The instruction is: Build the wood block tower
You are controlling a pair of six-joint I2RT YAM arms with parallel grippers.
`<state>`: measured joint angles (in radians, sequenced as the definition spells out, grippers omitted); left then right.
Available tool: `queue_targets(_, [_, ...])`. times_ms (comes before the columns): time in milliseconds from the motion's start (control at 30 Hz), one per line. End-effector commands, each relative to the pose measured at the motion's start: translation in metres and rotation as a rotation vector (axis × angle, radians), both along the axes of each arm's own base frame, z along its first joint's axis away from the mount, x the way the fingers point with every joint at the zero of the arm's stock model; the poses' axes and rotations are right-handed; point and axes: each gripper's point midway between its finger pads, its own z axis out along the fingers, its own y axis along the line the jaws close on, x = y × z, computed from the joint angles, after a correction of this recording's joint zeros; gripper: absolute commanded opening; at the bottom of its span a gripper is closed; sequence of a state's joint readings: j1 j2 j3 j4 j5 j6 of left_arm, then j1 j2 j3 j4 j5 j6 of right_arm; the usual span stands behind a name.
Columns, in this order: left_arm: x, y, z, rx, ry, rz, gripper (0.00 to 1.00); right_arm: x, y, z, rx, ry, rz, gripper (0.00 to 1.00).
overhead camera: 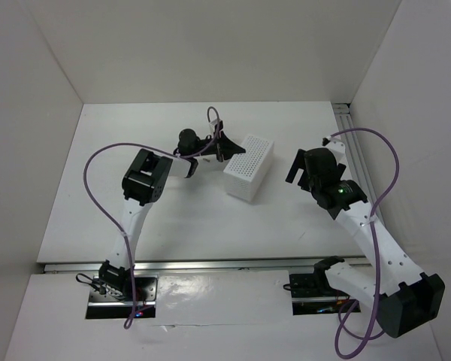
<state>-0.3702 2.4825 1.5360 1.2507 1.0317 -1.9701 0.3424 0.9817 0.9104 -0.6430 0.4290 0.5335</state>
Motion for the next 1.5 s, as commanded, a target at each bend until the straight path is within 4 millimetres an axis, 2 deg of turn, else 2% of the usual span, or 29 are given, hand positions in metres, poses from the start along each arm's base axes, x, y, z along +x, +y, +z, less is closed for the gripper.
queue_targets(0, [-0.036,0.01,0.088,-0.292,-0.402,-0.029,0.0,0.003,-0.002,0.007,-0.004,-0.018,-0.009,1.0])
queue_targets(100, [-0.035,0.005,0.089,-0.309,-0.386,-0.036,0.0,0.003,-0.003,0.009,-0.001,-0.026,-0.009,1.0])
queue_targets(167, [-0.032,0.006,0.097,-0.331,-0.367,-0.022,0.0,0.001,-0.003,0.008,-0.004,-0.018,-0.009,1.0])
queue_targets(367, [-0.028,0.008,0.1,-0.353,-0.331,0.002,0.0,-0.001,-0.004,0.007,0.004,-0.021,-0.015,1.0])
queue_targets(500, [-0.023,0.01,0.111,-0.389,-0.32,0.038,0.0,-0.003,-0.004,0.005,0.001,-0.012,-0.015,1.0])
queue_targets(700, [-0.013,0.011,0.107,-0.418,-0.264,0.064,0.0,-0.001,-0.004,0.009,0.004,-0.021,-0.015,1.0])
queue_targets(833, [-0.009,0.003,0.116,-0.47,-0.265,0.063,0.0,-0.002,-0.004,0.011,0.004,-0.021,-0.015,1.0])
queue_targets(867, [-0.006,0.003,0.11,-0.471,-0.238,0.068,0.0,0.0,-0.003,0.013,0.007,-0.029,-0.015,1.0])
queue_targets(967, [-0.01,-0.001,0.115,-0.479,-0.251,0.057,0.0,0.004,0.001,0.005,0.004,-0.003,0.007,1.0])
queue_targets(1133, [-0.01,-0.004,0.119,-0.501,-0.262,0.061,0.0,0.009,0.005,0.008,0.012,-0.005,0.015,1.0])
queue_targets(1167, [-0.01,-0.004,0.123,-0.507,-0.274,0.058,0.0,0.008,0.005,0.011,0.015,-0.015,0.015,1.0])
queue_targets(1200, [-0.008,-0.004,0.117,-0.502,-0.265,0.06,0.0,0.008,0.005,0.011,0.015,-0.015,0.015,1.0])
queue_targets(1300, [-0.012,-0.007,0.13,-0.529,-0.284,0.049,0.0,0.006,-0.001,0.015,-0.006,-0.02,0.002,1.0])
queue_targets(1433, [-0.014,-0.01,0.131,-0.536,-0.279,0.047,0.0,0.004,-0.003,0.014,-0.015,-0.014,-0.005,1.0])
queue_targets(1467, [-0.013,-0.011,0.126,-0.532,-0.271,0.049,0.0,0.004,-0.003,0.014,-0.015,-0.014,-0.005,1.0])
